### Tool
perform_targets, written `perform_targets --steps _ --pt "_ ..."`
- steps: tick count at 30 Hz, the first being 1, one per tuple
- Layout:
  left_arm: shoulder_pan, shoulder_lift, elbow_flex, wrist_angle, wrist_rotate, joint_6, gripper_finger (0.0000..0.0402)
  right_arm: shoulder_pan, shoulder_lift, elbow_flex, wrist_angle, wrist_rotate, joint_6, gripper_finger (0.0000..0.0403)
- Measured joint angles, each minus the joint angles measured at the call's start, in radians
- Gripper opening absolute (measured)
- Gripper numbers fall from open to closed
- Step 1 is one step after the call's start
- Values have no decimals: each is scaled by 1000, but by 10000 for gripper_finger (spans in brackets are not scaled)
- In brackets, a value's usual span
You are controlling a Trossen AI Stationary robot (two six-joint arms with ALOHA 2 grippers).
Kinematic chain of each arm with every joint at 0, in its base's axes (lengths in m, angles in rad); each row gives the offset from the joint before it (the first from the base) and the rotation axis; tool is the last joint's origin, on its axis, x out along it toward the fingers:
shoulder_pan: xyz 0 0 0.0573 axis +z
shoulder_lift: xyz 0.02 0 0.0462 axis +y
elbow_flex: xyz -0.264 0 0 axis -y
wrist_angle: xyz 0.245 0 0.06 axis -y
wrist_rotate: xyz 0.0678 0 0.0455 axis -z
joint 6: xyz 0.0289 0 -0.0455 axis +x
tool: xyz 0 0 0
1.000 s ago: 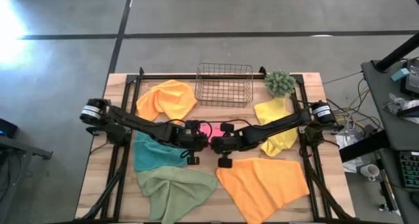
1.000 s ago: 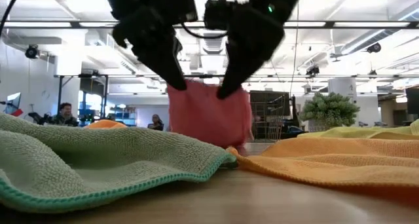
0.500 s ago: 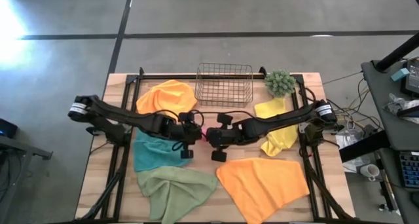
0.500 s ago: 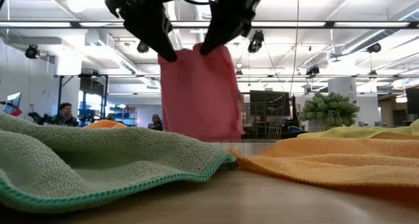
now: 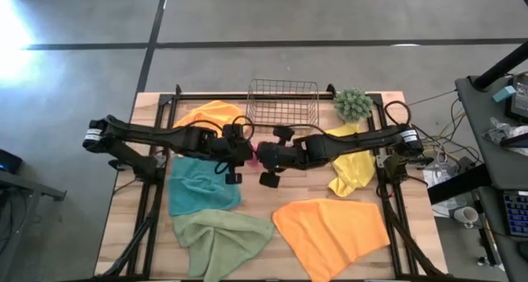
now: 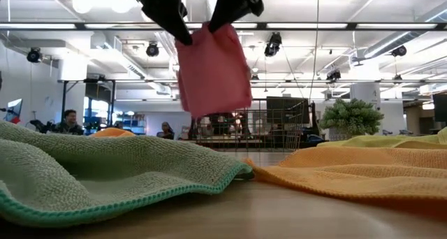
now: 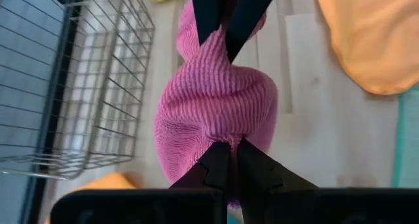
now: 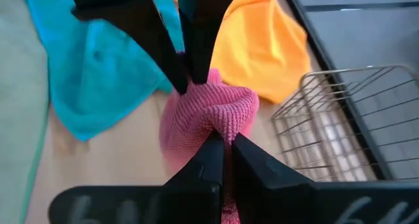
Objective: Fold microfiber towels
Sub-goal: Put the folded pink microfiber cloth into the gold wire basket
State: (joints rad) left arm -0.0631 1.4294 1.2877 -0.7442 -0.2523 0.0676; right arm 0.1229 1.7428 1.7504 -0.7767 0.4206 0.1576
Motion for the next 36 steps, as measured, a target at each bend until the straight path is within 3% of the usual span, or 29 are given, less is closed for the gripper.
perform_targets --steps 11,24,36 --pt "131 -4 104 -1 -16 113 0 -87 0 112 -69 3 -84 8" --pt "351 3 198 32 -18 285 0 -273 0 195 -88 8 -229 8" --pt "459 128 238 193 -10 409 0 -437 0 185 -72 -9 -298 8"
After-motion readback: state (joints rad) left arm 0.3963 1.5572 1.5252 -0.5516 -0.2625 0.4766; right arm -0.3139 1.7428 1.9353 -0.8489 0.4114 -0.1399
